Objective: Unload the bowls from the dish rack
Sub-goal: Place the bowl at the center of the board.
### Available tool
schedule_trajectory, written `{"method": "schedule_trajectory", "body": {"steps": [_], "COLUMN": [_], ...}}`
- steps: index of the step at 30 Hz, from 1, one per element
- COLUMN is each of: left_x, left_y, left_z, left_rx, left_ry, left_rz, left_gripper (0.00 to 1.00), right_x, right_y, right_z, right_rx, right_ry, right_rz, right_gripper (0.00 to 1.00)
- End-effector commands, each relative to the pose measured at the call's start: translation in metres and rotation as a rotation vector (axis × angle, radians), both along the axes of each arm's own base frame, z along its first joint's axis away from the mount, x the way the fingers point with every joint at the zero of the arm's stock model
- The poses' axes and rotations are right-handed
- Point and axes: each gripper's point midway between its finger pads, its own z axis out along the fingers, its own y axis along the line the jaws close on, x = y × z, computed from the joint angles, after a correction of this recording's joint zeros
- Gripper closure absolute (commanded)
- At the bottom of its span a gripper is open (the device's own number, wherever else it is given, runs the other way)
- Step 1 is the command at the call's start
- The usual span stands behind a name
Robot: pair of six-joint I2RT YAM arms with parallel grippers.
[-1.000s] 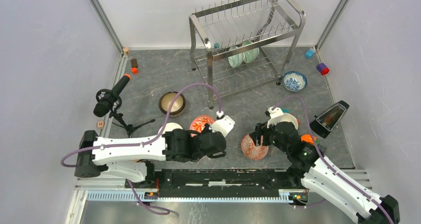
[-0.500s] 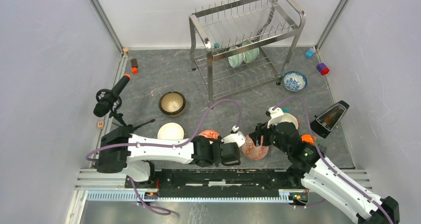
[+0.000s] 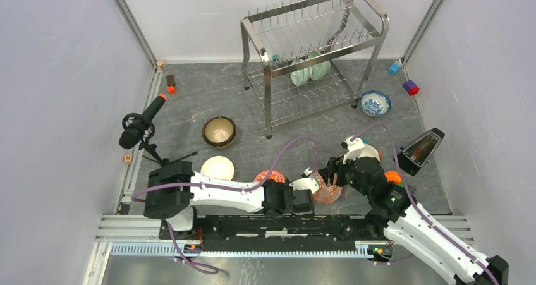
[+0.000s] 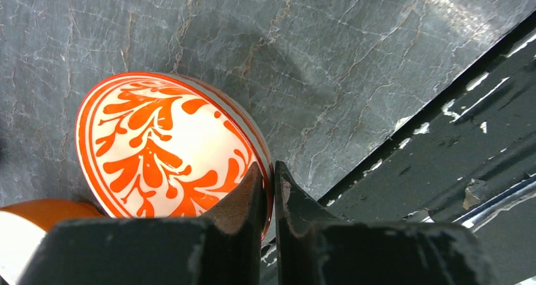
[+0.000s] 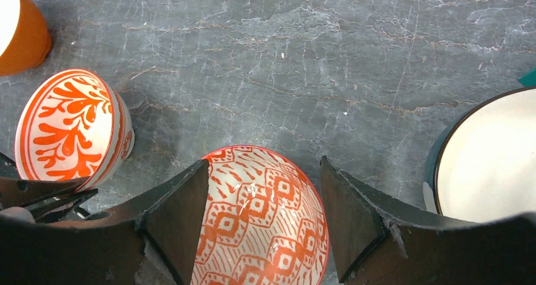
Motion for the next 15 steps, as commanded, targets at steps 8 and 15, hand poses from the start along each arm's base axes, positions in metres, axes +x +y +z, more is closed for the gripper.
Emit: {"method": "schedule_trajectory", "body": {"steps": [8, 15], "left_x": [-0.017, -0.022], "left_y": [-0.033, -0.020], "left_z": [0.034, 0.074], "left_rx": [-0.160, -0.303], "left_ry": [-0.013, -0.024], "left_rz": [-0.030, -0.008], "left_gripper": [0.33, 0.19], "right_x": [0.004, 0.008], "right_y": [0.002, 0.012], "right_z": [0.019, 0.033], "right_rx": [0.008, -0.022], "right_ry": [-0.033, -0.040], "right_rz": [0.011, 0.067], "right_gripper": [0.27, 0.25]}}
